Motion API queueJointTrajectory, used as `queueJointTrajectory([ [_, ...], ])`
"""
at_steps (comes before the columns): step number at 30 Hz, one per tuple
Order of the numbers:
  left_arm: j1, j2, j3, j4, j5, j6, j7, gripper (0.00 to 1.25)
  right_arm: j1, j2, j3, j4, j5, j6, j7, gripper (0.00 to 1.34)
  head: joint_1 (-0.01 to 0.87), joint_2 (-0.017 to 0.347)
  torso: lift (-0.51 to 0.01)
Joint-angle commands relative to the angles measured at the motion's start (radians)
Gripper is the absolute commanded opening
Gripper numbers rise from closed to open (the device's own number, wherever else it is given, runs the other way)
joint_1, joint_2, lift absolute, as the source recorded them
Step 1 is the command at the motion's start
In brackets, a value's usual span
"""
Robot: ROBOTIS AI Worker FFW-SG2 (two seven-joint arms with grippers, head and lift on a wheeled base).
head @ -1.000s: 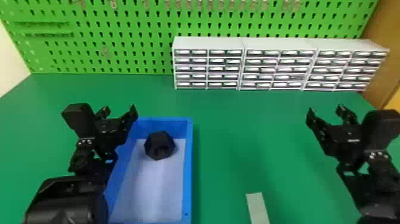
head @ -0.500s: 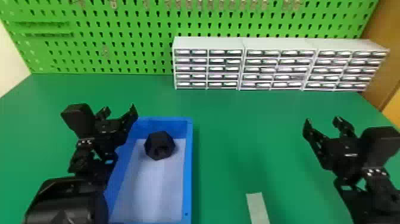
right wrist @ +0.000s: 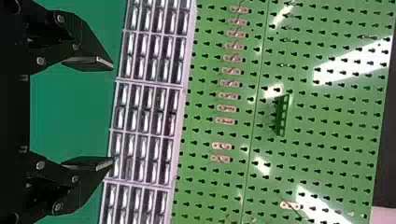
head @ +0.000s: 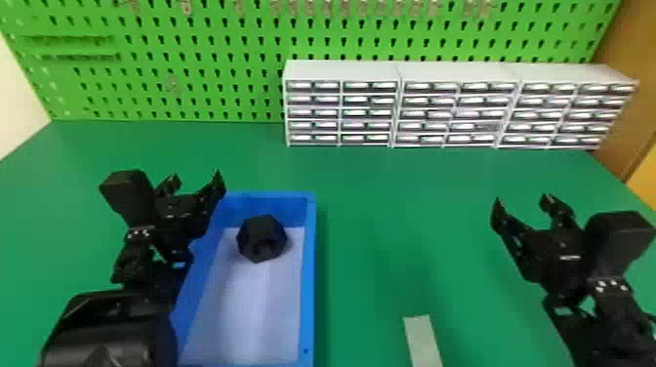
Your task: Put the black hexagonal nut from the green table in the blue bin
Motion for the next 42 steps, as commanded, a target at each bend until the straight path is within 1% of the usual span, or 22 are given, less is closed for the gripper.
queueJointTrajectory([
  [1,0.000,-0.003,0.000,0.000,0.000,0.000,0.000,0.81,-0.001,-0.003,0.003,0.000,0.000,0.000,0.000,0.80,0.686,0.051,-0.097],
  [25,-0.006,-0.003,0.001,0.000,-0.017,0.000,0.000,0.81,-0.001,-0.009,0.003,0.002,-0.002,0.012,0.000,0.80,0.686,0.051,-0.097],
  [31,-0.012,-0.003,0.005,-0.003,-0.029,0.003,-0.016,0.81,-0.001,-0.015,0.005,0.002,-0.009,0.015,0.000,0.80,0.686,0.051,-0.097],
  [36,-0.020,-0.003,0.017,-0.023,-0.076,0.032,-0.043,0.81,-0.001,-0.015,0.005,0.003,-0.009,0.015,0.000,0.80,0.686,0.051,-0.097],
  [42,-0.028,-0.003,0.031,-0.034,-0.087,0.044,-0.055,0.82,-0.001,-0.018,0.005,0.003,-0.011,0.017,0.000,0.80,0.686,0.051,-0.097],
])
